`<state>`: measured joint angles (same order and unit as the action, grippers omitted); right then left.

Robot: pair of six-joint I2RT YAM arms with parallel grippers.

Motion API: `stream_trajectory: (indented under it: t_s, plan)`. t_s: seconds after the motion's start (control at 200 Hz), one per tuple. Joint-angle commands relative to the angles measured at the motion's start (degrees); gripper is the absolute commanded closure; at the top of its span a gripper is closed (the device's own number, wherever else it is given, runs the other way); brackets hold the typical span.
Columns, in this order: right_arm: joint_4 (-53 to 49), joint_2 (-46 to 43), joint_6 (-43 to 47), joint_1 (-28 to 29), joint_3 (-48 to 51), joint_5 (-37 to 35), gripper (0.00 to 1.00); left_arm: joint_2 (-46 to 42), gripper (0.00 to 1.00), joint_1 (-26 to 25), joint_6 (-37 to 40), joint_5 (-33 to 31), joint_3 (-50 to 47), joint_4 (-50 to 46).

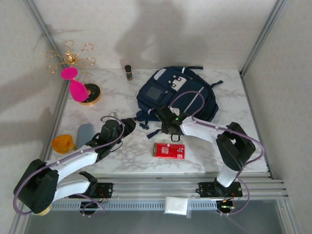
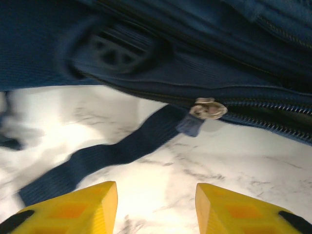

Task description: Pack books, pencil case, and school supplies into a backpack

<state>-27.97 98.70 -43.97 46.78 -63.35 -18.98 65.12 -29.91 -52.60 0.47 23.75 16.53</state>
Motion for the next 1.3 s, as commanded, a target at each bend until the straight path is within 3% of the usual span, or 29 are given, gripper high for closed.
stream_trajectory:
  t_s: [0.0, 0.255, 0.456, 0.631, 0.776, 1.091, 1.297]
  plan:
    - [-2.4, 2.5, -1.6, -0.8, -2.8, -6.4, 0.56, 0.7, 0.27, -0.6, -0.5, 0.9, 2.1, 1.7]
    - [0.7, 7.7, -0.6, -2.0, -4.8, -9.4, 0.63, 2.8, 0.27, -0.9, -0.7, 1.0, 2.4, 3.5]
    - [4.7, 8.0, -0.4, -2.7, -4.1, -9.0, 0.57, 4.0, 0.27, -1.0, -0.7, 1.2, 2.8, 4.2]
    - [5.9, 7.2, 1.1, -3.4, -2.9, -6.6, 0.66, 5.2, 0.27, -1.7, -0.6, 1.6, 3.3, 4.6]
    - [7.6, 3.7, 1.7, -3.5, 1.0, -5.8, 0.83, 7.6, 0.27, -2.8, -0.7, 2.2, 4.2, 6.1]
    - [12.8, -2.9, 4.9, -3.9, 7.6, 1.0, 0.96, 19.0, 0.27, -6.4, -5.0, 4.1, 10.2, 11.9]
    - [17.1, -5.7, 6.5, -5.2, 11.4, 6.0, 1.00, 30.3, 0.20, -7.1, -9.7, 7.1, 17.4, 16.6]
